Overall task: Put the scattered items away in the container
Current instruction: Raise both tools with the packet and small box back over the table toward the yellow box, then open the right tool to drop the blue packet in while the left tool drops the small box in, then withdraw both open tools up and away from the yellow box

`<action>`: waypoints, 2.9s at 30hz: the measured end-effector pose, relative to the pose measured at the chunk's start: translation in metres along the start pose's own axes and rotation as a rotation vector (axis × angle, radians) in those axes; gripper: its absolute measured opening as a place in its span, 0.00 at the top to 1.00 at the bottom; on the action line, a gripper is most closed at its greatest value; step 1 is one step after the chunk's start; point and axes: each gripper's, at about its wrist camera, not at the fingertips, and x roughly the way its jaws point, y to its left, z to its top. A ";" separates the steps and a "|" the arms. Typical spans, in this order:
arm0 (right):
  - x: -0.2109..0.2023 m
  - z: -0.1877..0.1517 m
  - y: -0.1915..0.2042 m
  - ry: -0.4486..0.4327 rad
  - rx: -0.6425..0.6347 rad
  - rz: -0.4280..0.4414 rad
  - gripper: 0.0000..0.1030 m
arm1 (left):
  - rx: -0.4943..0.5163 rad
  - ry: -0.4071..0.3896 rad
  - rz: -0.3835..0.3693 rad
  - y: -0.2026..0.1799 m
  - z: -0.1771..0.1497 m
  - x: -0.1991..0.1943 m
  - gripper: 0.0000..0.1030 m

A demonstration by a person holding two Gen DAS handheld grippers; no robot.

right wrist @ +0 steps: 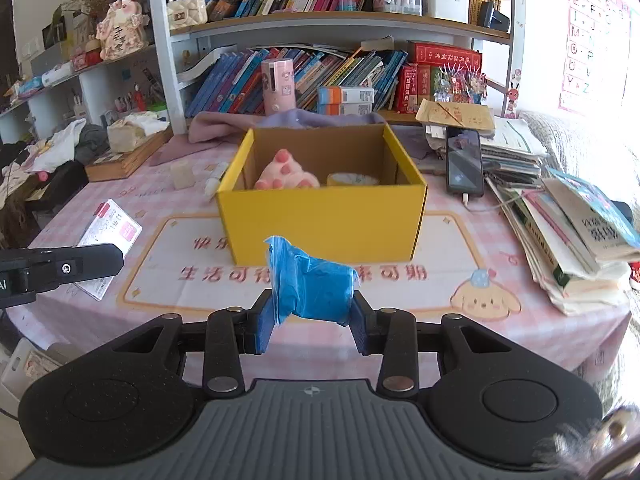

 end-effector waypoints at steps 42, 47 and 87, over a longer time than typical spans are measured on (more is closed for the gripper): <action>0.224 0.116 -0.070 0.125 -0.199 0.148 0.65 | 0.146 0.215 0.184 -0.005 0.078 0.234 0.87; 0.229 0.116 -0.077 0.143 -0.162 0.168 0.63 | 0.130 0.237 0.187 0.000 0.077 0.244 0.87; 0.097 0.087 -0.024 -0.204 0.005 -0.059 0.31 | 0.115 -0.064 0.267 0.032 0.061 0.088 0.21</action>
